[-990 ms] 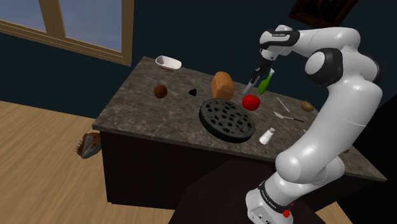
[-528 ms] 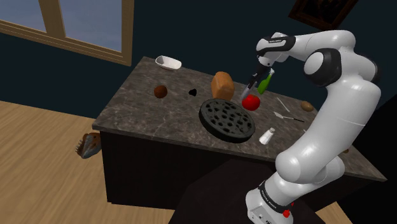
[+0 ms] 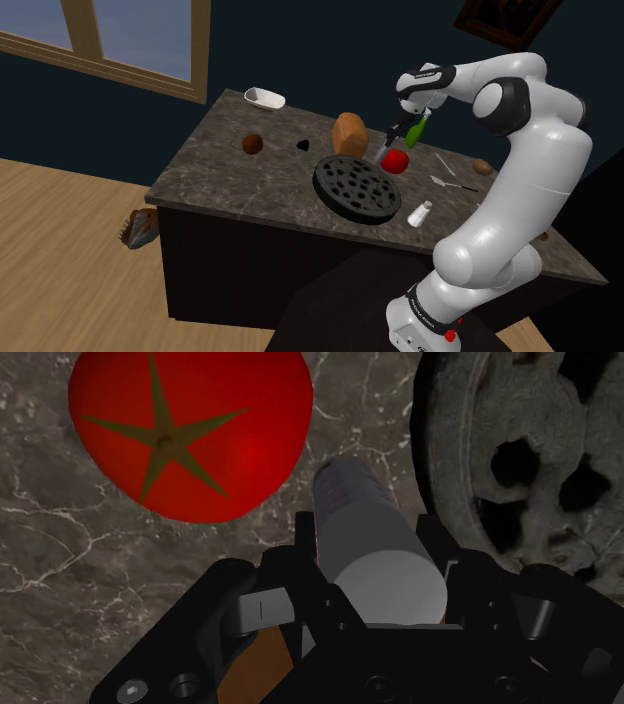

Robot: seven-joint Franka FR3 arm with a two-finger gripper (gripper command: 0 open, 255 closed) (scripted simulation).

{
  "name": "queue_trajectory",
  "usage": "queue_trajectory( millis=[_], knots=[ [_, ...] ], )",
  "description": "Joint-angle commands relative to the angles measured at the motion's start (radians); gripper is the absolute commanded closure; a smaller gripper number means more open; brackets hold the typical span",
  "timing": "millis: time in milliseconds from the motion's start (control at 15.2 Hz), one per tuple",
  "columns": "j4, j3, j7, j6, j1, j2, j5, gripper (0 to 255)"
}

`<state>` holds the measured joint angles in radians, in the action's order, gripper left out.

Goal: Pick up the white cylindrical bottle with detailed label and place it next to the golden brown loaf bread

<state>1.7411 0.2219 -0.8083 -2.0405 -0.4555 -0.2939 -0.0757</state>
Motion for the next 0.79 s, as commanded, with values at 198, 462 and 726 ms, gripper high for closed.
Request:
queue_trajectory(
  millis=[198, 462, 726],
  knots=[
    [0.038, -0.002, -0.006, -0.06, -0.002, -0.022, -0.007, 255],
    [0.05, -0.003, -0.008, -0.081, -0.002, -0.031, -0.01, 255],
    [0.05, -0.003, -0.008, -0.081, -0.002, -0.031, -0.01, 255]
  ],
)
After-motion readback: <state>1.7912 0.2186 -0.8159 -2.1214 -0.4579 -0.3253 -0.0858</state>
